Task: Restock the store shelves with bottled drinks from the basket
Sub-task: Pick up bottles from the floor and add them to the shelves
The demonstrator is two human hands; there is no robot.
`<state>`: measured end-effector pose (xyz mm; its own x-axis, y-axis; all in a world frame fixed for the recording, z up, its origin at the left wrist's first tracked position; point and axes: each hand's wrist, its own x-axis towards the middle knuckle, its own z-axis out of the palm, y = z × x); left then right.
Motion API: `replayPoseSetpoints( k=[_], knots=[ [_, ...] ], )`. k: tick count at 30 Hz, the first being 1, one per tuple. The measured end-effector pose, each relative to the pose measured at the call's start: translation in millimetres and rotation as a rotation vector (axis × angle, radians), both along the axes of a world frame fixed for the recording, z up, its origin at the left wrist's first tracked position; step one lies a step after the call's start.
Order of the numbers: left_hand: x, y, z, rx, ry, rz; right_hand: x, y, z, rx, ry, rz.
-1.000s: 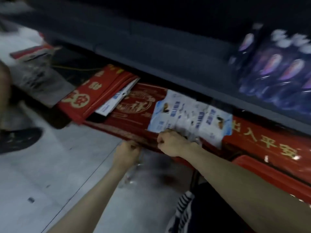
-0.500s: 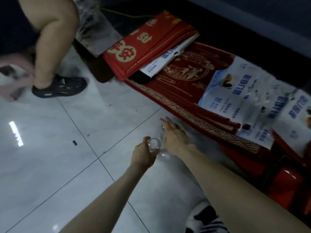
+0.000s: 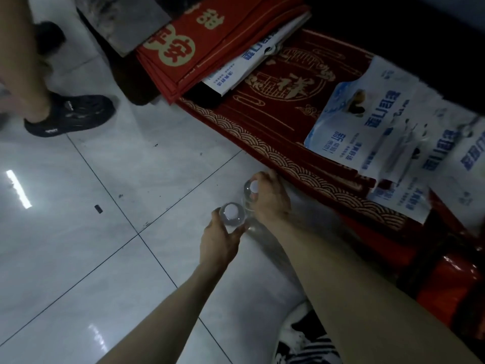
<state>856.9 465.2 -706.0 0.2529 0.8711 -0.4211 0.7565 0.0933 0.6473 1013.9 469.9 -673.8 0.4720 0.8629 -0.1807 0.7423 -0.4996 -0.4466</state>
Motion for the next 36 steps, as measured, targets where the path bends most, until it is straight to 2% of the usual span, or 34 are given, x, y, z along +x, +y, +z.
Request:
replayPoseSetpoints(
  k=[6,10,14,17,22,27,36],
  knots=[
    [3.6,8.1,9.5,-0.034,0.017,-0.047,2.4,-28.6,10.7,-0.052,-0.03,-0.043],
    [-5.6,14.7,32.7,-0.024,0.048,-0.104,7.9,-28.3,34.1,-0.149,0.021,-0.064],
    [-9.7,25.8,78.1,0.048,-0.009,-0.2,6.4,-24.9,72.8,-0.133,0.006,-0.135],
    [-7.7,41.2,118.8,0.13,-0.088,-0.292,12.5,-27.4,114.3,-0.103,0.065,-0.087],
    [-0.4,63.0,200.4,0.271,-0.174,-0.437,23.3,-39.6,195.3,0.025,0.039,-0.032],
    [10.2,63.4,295.5,0.414,-0.337,-0.548,28.9,-67.8,286.7,0.178,-0.024,0.066],
    [40.2,12.3,447.8,0.384,-0.836,-0.635,45.6,-137.1,446.9,0.482,-0.126,-0.057]
  ],
)
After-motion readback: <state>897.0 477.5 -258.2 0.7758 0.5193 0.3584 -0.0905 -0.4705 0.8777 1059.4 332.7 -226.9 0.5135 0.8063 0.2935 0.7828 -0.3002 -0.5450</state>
